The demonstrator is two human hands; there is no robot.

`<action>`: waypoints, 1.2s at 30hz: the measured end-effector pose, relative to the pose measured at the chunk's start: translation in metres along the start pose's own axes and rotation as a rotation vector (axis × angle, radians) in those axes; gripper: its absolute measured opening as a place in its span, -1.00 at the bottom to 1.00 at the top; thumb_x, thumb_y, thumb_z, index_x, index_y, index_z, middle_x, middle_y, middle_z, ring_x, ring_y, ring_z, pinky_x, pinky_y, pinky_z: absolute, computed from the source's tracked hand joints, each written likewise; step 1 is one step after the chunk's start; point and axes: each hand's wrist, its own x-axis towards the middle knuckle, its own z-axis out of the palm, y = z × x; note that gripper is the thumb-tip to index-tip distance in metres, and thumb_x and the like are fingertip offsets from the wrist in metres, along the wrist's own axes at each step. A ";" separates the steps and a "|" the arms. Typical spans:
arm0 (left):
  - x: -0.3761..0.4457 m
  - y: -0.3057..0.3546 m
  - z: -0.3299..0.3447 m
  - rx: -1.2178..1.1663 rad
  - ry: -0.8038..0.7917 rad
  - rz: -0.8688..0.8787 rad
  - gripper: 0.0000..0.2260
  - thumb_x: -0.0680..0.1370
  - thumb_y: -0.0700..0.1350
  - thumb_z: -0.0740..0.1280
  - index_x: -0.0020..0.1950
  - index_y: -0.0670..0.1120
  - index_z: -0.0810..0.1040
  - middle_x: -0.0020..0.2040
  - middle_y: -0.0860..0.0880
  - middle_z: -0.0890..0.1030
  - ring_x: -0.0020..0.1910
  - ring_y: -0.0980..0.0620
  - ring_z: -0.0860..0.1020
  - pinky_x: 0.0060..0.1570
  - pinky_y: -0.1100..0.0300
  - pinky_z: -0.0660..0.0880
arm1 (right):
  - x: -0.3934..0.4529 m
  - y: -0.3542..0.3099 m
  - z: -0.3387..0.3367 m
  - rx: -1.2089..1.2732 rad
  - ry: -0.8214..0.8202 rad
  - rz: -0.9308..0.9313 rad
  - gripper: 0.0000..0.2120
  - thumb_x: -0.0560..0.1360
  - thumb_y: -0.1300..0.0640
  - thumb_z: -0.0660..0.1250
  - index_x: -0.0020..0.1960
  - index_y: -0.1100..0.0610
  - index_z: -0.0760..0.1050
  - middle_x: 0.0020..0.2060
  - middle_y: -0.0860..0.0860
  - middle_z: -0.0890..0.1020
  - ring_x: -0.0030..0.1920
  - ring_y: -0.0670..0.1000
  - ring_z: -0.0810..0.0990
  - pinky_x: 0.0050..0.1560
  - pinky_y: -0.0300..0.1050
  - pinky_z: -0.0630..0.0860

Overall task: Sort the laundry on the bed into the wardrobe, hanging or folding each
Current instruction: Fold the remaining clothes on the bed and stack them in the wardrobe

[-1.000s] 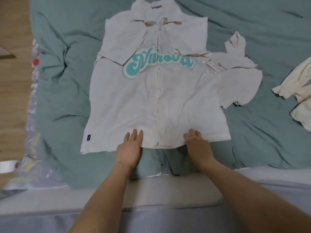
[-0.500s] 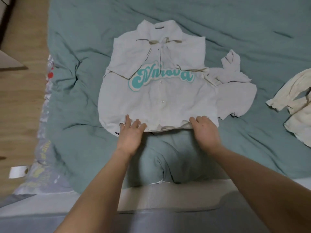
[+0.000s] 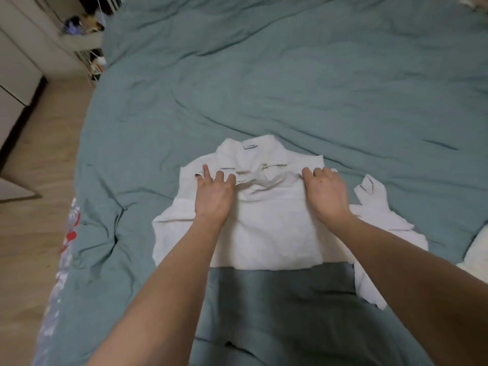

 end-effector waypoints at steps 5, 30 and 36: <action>0.095 -0.002 0.011 0.036 -0.010 -0.018 -0.65 0.60 -0.32 0.03 0.37 -0.15 0.32 0.30 -0.18 0.42 0.47 -0.41 0.07 0.40 -0.17 0.08 | 0.080 0.009 0.053 -0.046 -0.019 -0.019 -0.89 0.23 0.32 0.30 -0.26 0.19 0.52 -0.48 0.14 0.51 -0.42 0.16 0.52 -0.36 -0.11 0.45; 0.247 0.066 0.112 -0.298 0.063 0.284 -0.57 0.67 0.05 0.02 0.49 -0.10 0.25 0.51 -0.08 0.26 0.50 -0.08 0.17 0.43 0.07 0.06 | 0.101 0.082 0.205 0.189 -0.115 0.120 -0.60 0.27 -0.06 0.25 0.01 0.14 0.51 -0.11 0.07 0.59 -0.10 0.15 0.59 -0.05 -0.02 0.42; 0.246 0.082 0.129 -0.195 -0.127 0.170 -0.42 0.66 0.15 -0.13 0.58 -0.12 -0.19 0.59 -0.05 -0.17 0.55 -0.02 -0.22 0.50 -0.02 -0.26 | 0.125 0.103 0.204 0.145 -0.119 0.335 -0.76 0.48 0.12 0.14 -0.20 0.20 0.52 -0.31 0.19 0.60 -0.25 0.21 0.59 -0.20 0.04 0.45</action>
